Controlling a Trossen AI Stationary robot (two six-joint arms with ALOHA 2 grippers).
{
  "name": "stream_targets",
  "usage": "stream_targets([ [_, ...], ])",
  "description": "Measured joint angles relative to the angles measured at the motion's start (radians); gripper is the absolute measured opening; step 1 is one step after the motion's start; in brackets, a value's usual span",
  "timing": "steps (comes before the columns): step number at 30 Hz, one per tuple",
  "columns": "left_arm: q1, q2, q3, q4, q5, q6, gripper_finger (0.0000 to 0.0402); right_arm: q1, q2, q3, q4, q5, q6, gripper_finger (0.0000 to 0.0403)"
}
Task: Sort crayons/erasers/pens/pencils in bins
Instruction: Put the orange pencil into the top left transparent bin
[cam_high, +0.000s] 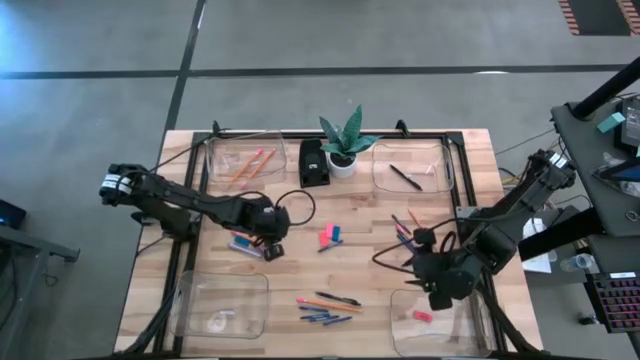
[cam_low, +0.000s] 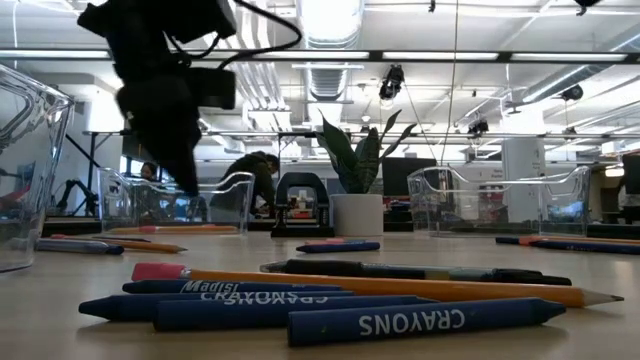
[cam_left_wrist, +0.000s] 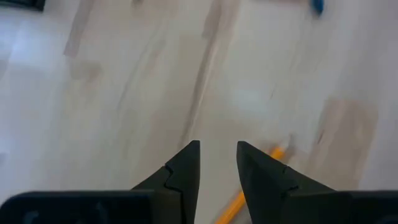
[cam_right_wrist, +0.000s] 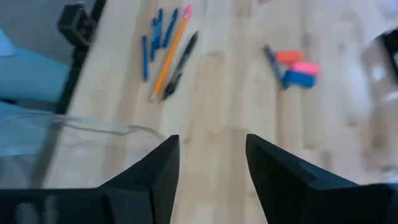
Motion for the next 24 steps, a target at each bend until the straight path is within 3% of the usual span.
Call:
stream_targets([
  [7, -0.003, 0.004, -0.045, 0.021, 0.155, 0.126, 0.0092, -0.006, 0.010, -0.001, -0.004, 0.040, -0.026, 0.0176],
  [16, -0.003, 0.004, -0.144, 0.121, 0.158, 0.126, 0.0092, -0.019, 0.011, -0.005, -0.009, 0.041, -0.026, 0.0176],
  [24, -0.003, 0.004, -0.162, 0.129, 0.192, 0.126, 0.0092, -0.026, 0.012, -0.011, -0.012, 0.041, -0.026, 0.0176],
])
